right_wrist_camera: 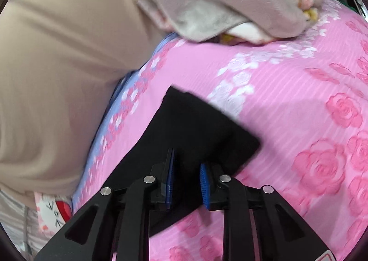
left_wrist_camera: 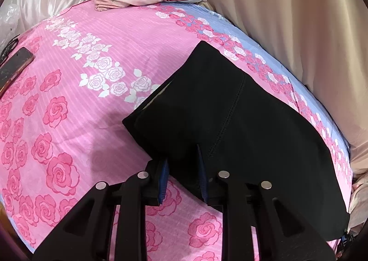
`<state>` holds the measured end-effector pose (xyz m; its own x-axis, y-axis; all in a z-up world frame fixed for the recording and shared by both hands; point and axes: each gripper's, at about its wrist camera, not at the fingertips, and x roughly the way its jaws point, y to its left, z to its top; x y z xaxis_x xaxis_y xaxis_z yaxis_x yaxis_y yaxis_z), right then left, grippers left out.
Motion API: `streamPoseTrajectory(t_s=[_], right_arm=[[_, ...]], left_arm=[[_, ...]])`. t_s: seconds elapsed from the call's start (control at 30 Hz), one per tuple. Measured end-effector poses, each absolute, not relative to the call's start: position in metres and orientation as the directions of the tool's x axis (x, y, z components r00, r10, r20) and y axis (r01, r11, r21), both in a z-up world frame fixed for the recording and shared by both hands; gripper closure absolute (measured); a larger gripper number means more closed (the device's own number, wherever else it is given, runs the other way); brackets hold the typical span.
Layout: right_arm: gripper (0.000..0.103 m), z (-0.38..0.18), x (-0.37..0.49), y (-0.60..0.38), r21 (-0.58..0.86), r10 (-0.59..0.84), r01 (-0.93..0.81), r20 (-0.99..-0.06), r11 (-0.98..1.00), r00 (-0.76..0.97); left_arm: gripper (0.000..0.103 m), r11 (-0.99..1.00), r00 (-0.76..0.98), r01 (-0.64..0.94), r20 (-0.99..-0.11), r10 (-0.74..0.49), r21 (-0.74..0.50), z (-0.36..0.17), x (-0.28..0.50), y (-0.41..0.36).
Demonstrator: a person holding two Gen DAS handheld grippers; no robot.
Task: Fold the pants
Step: 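Lift the cuffs with both grippers and fold the legs over toward the waistband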
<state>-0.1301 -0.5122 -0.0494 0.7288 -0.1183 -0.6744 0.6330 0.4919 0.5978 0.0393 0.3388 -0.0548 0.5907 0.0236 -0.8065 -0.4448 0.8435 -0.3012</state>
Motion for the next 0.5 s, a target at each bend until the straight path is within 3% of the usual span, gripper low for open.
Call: streamPoseTrajectory(t_s=[0.1, 0.13, 0.2, 0.23, 0.3, 0.33, 0.4, 0.5], right_arm=[[0.090, -0.048, -0.146, -0.510, 0.600, -0.124, 0.642, -0.678, 0.478, 0.725], [0.084, -0.044, -0.152, -0.505, 0.576, -0.151, 0.656, -0.685, 0.488, 0.713], [0.066, -0.039, -0.162, -0.499, 0.544, -0.191, 0.676, -0.691, 0.497, 0.697], [0.052, -0.035, -0.168, -0.497, 0.533, -0.212, 0.687, -0.692, 0.494, 0.690], [0.048, -0.033, -0.172, -0.497, 0.524, -0.230, 0.697, -0.694, 0.490, 0.683], [0.046, -0.033, -0.172, -0.497, 0.524, -0.228, 0.698, -0.696, 0.488, 0.681], [0.043, -0.037, -0.170, -0.501, 0.514, -0.231, 0.717, -0.712, 0.471, 0.663], [0.033, -0.039, -0.158, -0.501, 0.501, -0.236, 0.718, -0.715, 0.484, 0.658]], left_arm=[[0.077, 0.826, 0.580, -0.479, -0.814, 0.043, -0.298, -0.050, 0.030, 0.339], [0.068, 0.821, 0.572, -0.499, -0.817, 0.073, -0.276, -0.047, 0.026, 0.337], [0.065, 0.808, 0.571, -0.556, -0.796, 0.201, -0.195, -0.030, 0.014, 0.330], [0.064, 0.807, 0.580, -0.570, -0.772, 0.261, -0.155, -0.019, 0.010, 0.324], [0.060, 0.813, 0.607, -0.579, -0.702, 0.374, -0.067, 0.006, 0.007, 0.302], [0.050, 0.823, 0.625, -0.567, -0.672, 0.397, -0.041, 0.018, 0.007, 0.289], [0.035, 0.863, 0.685, -0.504, -0.620, 0.383, -0.024, 0.036, 0.012, 0.258], [0.028, 0.927, 0.750, -0.376, -0.595, 0.290, -0.022, 0.046, 0.027, 0.211]])
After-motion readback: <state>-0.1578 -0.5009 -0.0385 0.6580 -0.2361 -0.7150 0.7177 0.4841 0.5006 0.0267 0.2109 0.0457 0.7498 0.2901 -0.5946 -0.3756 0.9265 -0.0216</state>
